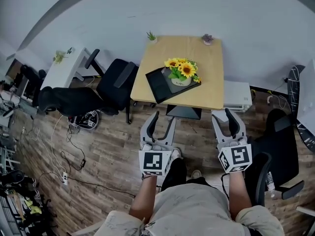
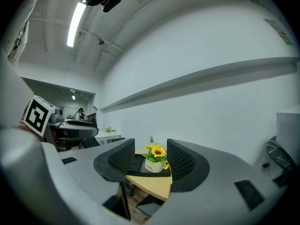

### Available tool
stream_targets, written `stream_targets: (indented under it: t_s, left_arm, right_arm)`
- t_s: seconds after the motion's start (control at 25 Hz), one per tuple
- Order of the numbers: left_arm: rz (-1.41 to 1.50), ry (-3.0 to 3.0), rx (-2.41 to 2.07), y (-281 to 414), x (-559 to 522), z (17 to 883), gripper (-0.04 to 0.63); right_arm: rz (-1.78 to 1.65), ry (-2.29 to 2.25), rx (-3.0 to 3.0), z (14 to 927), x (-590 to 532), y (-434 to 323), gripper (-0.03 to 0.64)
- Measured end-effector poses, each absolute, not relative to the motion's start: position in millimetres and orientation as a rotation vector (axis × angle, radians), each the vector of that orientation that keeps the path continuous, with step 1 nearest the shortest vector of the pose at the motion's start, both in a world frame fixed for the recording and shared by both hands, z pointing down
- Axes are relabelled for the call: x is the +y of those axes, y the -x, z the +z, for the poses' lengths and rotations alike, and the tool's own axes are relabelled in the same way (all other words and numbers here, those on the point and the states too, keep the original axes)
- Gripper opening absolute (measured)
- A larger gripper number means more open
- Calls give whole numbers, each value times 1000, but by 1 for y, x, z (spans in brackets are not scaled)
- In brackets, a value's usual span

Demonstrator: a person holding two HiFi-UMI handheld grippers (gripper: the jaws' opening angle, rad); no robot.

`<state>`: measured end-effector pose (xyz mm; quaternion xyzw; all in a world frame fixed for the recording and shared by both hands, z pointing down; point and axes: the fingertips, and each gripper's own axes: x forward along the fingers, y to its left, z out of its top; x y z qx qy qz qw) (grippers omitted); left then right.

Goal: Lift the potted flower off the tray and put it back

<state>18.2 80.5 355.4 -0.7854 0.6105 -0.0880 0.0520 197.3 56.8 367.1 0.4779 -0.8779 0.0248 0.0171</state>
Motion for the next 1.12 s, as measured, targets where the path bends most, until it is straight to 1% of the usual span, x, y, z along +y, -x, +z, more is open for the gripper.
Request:
stream_targets:
  t_s: [0.48,1.12]
  left_arm:
    - [-255,2434,1808,15,19,357,209]
    - [-214,2482,1768,81,-65,356,209]
  right_arm:
    - [48,-1510,-2695,362,-1,-160,215]
    - [9,-1548,-2655,350,-85,-94,215]
